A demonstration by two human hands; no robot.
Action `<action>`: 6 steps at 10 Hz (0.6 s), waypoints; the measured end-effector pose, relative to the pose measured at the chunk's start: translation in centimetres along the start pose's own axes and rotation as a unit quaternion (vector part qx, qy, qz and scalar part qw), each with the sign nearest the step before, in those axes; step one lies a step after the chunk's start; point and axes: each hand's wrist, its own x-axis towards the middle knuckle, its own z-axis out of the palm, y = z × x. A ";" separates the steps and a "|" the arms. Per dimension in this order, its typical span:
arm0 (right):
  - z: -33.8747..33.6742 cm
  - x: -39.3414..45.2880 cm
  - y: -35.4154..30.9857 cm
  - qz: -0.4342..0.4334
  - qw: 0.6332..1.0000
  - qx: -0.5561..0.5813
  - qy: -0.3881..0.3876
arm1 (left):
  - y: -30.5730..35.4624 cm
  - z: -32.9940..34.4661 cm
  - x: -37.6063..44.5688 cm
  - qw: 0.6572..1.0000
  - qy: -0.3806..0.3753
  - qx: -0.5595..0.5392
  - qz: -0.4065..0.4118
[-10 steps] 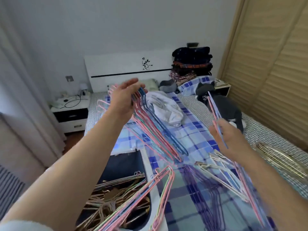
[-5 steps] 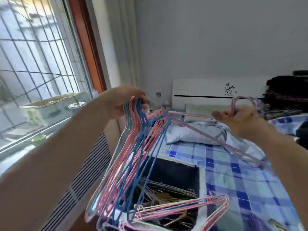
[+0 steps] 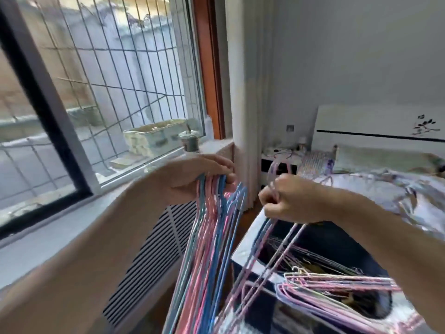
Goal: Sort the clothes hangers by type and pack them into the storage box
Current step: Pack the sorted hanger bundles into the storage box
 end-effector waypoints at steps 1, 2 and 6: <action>4.1 5.0 -5.6 -0.024 0.995 -0.034 -0.090 | -2.8 -1.8 -2.3 0.998 0.027 -0.043 -0.021; 7.2 7.3 -9.0 -0.067 0.989 -0.042 -0.126 | -5.8 -4.8 -3.5 0.990 0.069 -0.122 -0.028; 14.0 9.3 -10.7 -0.084 0.985 0.043 -0.143 | -13.3 -7.3 -7.2 0.998 0.018 -0.066 0.017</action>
